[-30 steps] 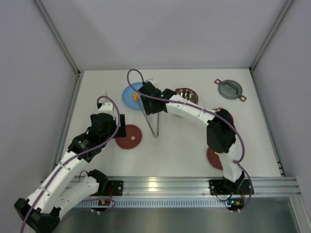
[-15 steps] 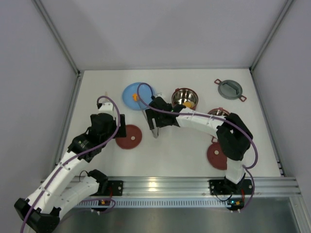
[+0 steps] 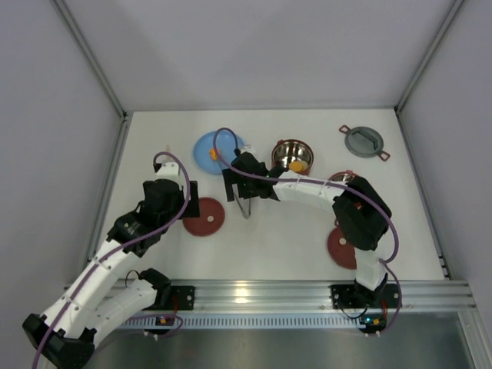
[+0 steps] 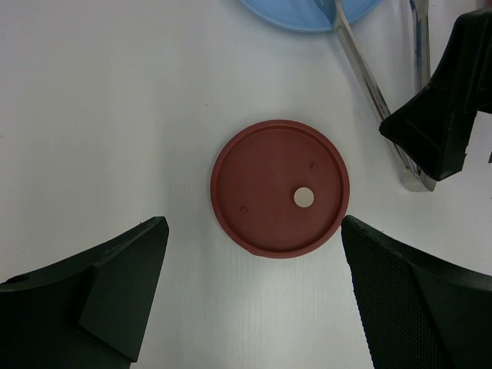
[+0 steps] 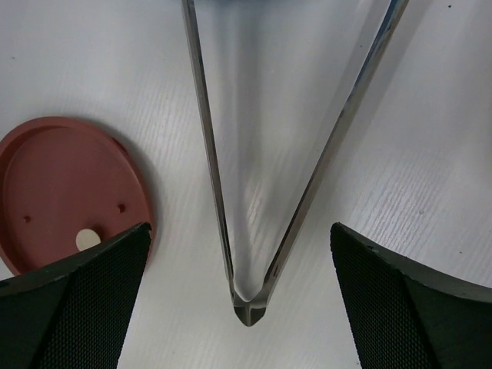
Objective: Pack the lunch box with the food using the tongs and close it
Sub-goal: Pick up the clamp at the center of the board.
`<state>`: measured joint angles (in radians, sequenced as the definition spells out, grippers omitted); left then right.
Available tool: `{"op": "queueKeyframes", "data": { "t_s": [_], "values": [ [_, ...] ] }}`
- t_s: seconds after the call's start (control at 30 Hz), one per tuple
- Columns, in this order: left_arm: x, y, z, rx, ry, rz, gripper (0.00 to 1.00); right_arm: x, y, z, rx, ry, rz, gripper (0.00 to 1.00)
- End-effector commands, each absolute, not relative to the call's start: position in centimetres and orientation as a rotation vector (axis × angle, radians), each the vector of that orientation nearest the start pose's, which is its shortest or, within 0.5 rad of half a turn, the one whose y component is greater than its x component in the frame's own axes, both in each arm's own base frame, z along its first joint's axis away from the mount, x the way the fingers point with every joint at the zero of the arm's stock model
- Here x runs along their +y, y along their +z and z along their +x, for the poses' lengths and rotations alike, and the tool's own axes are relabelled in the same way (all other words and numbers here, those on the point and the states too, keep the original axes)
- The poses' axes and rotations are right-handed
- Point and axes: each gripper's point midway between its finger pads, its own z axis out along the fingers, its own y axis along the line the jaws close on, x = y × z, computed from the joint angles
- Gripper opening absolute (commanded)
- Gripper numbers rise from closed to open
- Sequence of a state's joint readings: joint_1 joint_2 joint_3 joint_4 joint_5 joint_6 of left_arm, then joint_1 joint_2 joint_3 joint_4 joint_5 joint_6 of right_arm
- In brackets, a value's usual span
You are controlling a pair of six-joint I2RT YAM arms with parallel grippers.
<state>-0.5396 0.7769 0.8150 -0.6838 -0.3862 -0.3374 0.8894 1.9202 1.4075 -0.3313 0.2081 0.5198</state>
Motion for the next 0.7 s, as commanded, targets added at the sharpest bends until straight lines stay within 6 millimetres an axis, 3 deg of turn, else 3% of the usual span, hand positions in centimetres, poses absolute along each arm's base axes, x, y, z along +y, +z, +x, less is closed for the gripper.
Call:
{"op": "queueKeyframes", "data": {
  "t_s": [0.0, 0.67],
  "values": [
    [-8.0, 19.7, 23.9, 2.140, -0.076, 0.010, 0.99, 39.5, 8.7, 32.9, 2.363, 0.465, -0.334, 0.98],
    [-8.0, 19.6, 23.9, 2.144, -0.072, 0.011, 0.99, 39.0, 5.8, 35.2, 2.414, 0.418, -0.277, 0.98]
  ]
}}
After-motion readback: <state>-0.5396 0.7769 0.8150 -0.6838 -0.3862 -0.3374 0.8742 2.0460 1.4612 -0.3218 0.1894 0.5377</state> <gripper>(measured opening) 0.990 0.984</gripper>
